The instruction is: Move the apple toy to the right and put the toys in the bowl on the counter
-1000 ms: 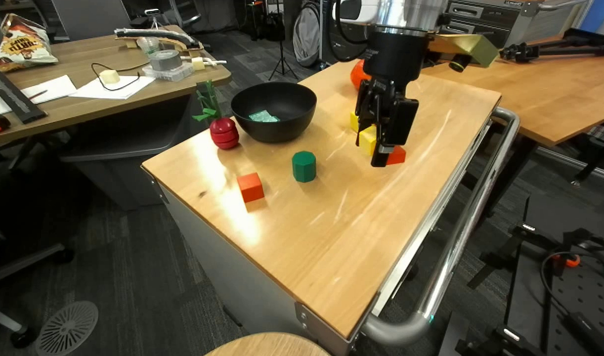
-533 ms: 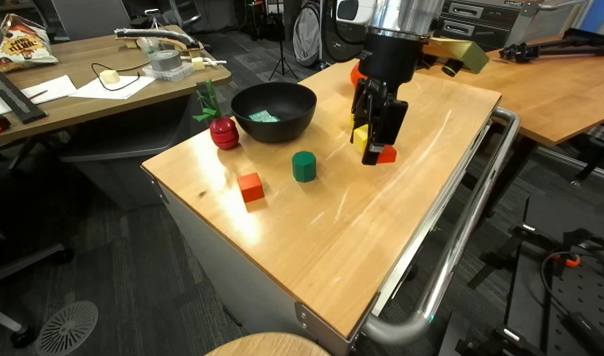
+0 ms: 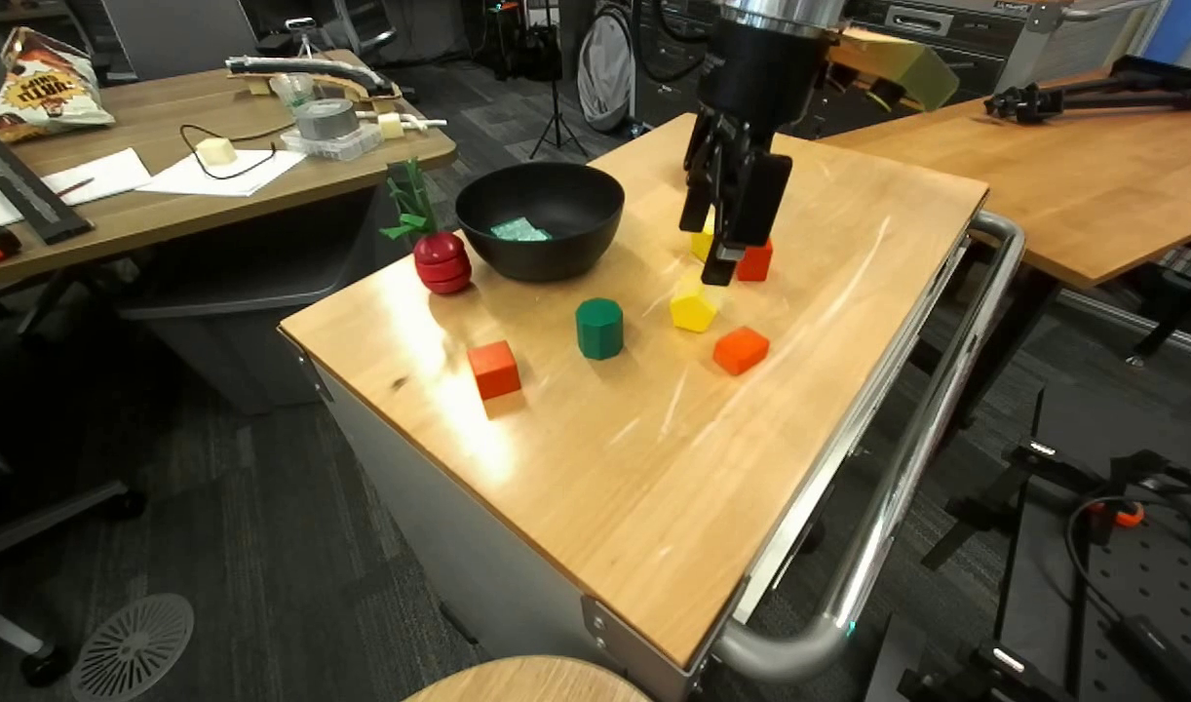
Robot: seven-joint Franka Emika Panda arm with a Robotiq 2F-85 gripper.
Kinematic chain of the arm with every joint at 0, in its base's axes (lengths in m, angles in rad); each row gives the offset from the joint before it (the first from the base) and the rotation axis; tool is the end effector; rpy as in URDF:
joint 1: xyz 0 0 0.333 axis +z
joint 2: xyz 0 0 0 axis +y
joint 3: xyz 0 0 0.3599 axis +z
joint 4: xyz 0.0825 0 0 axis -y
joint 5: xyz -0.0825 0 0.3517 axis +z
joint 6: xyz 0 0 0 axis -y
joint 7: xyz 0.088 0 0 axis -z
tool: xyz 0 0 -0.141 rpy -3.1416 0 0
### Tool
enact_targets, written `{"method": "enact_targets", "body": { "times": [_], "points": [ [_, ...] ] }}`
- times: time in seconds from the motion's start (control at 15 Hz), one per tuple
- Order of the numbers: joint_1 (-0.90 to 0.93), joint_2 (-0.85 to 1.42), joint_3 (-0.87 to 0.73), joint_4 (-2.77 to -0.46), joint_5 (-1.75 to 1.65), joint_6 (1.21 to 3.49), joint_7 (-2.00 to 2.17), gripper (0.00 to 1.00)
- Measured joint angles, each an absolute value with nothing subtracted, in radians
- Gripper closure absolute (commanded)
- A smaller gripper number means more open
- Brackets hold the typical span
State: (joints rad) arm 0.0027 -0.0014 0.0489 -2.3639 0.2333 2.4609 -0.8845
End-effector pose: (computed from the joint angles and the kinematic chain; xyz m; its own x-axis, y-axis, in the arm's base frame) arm 0.4887 0.0300 0.3694 0.7144 0.6766 0.1785 0.6921 -0.7208 -0.0383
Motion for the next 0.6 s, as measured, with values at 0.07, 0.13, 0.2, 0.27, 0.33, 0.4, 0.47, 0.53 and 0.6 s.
{"method": "enact_targets", "body": {
  "times": [0.07,0.13,0.2,0.27,0.33,0.4,0.47,0.53,0.6],
  "points": [
    [0.005,-0.01,0.049,-2.357,0.204,2.473,-0.872,0.0],
    [0.008,-0.02,0.05,-2.345,0.169,2.486,-0.857,0.0],
    [0.012,-0.031,0.052,-2.331,0.136,2.496,-0.843,0.0],
    [0.017,-0.04,0.053,-2.31,0.109,2.508,-0.834,0.0],
    [0.022,-0.045,0.055,-2.283,0.087,2.516,-0.828,0.0],
    [0.028,-0.043,0.056,-2.25,0.067,2.518,-0.825,0.0],
    [0.032,-0.034,0.058,-2.216,0.05,2.517,-0.821,0.0],
    [0.037,-0.017,0.058,-2.178,0.039,2.511,-0.82,0.0],
    [0.041,0.008,0.059,-2.136,0.031,2.498,-0.82,0.0]
  ]
}}
